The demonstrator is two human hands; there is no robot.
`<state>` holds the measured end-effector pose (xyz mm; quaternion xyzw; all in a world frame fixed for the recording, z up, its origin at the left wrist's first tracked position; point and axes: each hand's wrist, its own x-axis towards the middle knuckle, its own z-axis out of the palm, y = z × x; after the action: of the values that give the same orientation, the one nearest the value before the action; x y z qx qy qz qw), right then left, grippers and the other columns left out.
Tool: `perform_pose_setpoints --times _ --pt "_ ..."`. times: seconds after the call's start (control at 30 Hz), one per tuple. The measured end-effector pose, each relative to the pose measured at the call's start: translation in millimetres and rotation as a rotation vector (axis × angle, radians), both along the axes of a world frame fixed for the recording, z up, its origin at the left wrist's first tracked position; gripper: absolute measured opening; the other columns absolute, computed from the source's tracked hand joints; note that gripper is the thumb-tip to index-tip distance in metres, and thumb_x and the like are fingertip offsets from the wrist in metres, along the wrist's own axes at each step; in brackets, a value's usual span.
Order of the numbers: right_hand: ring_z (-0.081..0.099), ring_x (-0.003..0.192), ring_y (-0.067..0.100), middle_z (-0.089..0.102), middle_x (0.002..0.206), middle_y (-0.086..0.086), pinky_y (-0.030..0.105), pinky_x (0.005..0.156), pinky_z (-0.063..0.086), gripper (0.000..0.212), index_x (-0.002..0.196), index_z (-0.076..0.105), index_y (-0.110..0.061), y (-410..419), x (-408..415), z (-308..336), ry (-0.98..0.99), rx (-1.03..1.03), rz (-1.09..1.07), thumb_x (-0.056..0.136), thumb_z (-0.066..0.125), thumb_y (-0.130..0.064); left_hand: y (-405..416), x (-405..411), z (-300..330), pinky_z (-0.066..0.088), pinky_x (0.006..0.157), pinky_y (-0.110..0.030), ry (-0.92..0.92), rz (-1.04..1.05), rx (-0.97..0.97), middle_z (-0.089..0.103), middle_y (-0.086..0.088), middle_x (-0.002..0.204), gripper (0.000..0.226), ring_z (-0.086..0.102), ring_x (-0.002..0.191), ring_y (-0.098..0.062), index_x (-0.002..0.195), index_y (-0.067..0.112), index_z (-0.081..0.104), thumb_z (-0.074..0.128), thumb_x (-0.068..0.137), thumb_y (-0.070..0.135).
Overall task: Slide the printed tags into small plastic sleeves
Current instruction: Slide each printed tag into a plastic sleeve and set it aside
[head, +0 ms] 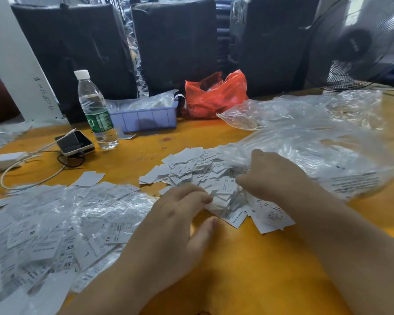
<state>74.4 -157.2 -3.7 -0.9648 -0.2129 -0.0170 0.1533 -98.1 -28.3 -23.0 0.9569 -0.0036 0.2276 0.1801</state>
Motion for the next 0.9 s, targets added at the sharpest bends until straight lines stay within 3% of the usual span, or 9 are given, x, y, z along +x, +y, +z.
perform_pose_setpoints --times 0.07,0.13,0.3,0.4,0.57,0.7,0.77,0.83,0.9 --pt "0.049 0.068 0.014 0.047 0.079 -0.005 0.029 0.053 0.037 0.02 0.09 0.046 -0.018 -1 3 0 -0.044 0.048 -0.006 0.086 0.055 -0.035 0 0 2 0.037 0.081 -0.001 -0.157 0.007 -0.025 0.061 0.02 0.101 0.01 0.054 0.096 0.006 0.099 0.023 0.069 0.066 0.089 0.025" --pt "0.049 0.066 0.015 0.053 0.082 -0.002 0.029 0.053 0.037 0.024 0.081 0.047 -0.016 -1 5 1 -0.066 0.072 -0.023 0.088 0.054 -0.038 4 -1 3 0.045 0.074 -0.008 -0.231 0.027 -0.069 0.064 0.018 0.087 0.016 0.06 0.085 0.001 0.087 0.023 0.069 0.074 0.083 0.009" --pt "0.05 0.111 0.031 0.043 0.135 0.014 0.041 0.078 0.041 0.069 0.131 0.051 -0.013 0 9 2 0.03 0.006 -0.06 0.093 0.023 -0.063 9 -5 2 0.046 0.076 -0.004 -0.264 0.087 -0.203 0.066 0.026 0.081 0.036 0.061 0.088 0.009 0.098 0.041 0.06 0.076 0.08 0.015" --pt "0.054 0.106 0.028 0.055 0.129 0.012 0.041 0.078 0.042 0.08 0.13 0.054 -0.016 0 7 -2 0.109 -0.056 -0.045 0.09 0.013 -0.073 9 -5 1 0.048 0.071 -0.006 -0.255 0.095 -0.206 0.063 0.029 0.078 0.023 0.06 0.089 0.01 0.099 0.037 0.066 0.072 0.082 0.023" --pt "0.057 0.083 0.024 0.056 0.084 0.001 0.038 0.073 0.048 0.07 0.109 0.059 -0.013 1 6 -5 0.083 -0.028 -0.079 0.09 0.027 -0.072 9 -6 2 0.05 0.064 -0.008 -0.255 0.102 -0.195 0.068 0.02 0.079 0.015 0.063 0.085 0.003 0.087 0.032 0.068 0.073 0.083 0.019" --pt "0.055 0.099 0.028 0.058 0.12 0.009 0.037 0.072 0.042 0.067 0.12 0.058 -0.008 1 2 0 -0.105 0.019 -0.061 0.093 0.032 -0.064 10 -6 4 0.049 0.07 -0.01 -0.274 0.103 -0.271 0.068 0.024 0.09 0.016 0.064 0.087 0.004 0.083 0.035 0.064 0.073 0.084 0.021" --pt "0.056 0.103 0.023 0.059 0.12 0.008 0.033 0.078 0.044 0.054 0.118 0.06 -0.007 2 -3 5 -0.265 0.257 0.052 0.094 0.043 -0.053 11 -6 6 0.05 0.075 -0.017 -0.288 0.093 -0.274 0.066 0.023 0.096 0.014 0.063 0.092 0.0 0.084 0.033 0.065 0.072 0.085 0.02" --pt "0.059 0.086 0.011 0.064 0.103 0.001 0.018 0.072 0.045 0.029 0.109 0.066 -0.009 2 -12 13 -0.365 0.626 0.237 0.092 0.059 -0.032 11 -7 8 0.049 0.074 -0.015 -0.307 0.098 -0.309 0.066 0.021 0.095 0.015 0.062 0.092 0.0 0.085 0.033 0.065 0.071 0.086 0.019" --pt "0.06 0.074 0.007 0.063 0.089 -0.007 0.015 0.064 0.05 0.013 0.101 0.068 -0.015 3 -22 19 -0.295 0.849 0.353 0.088 0.066 -0.016 10 -8 10 0.047 0.067 -0.008 -0.318 0.096 -0.392 0.066 0.023 0.093 0.009 0.063 0.089 0.004 0.086 0.034 0.064 0.067 0.088 0.026"
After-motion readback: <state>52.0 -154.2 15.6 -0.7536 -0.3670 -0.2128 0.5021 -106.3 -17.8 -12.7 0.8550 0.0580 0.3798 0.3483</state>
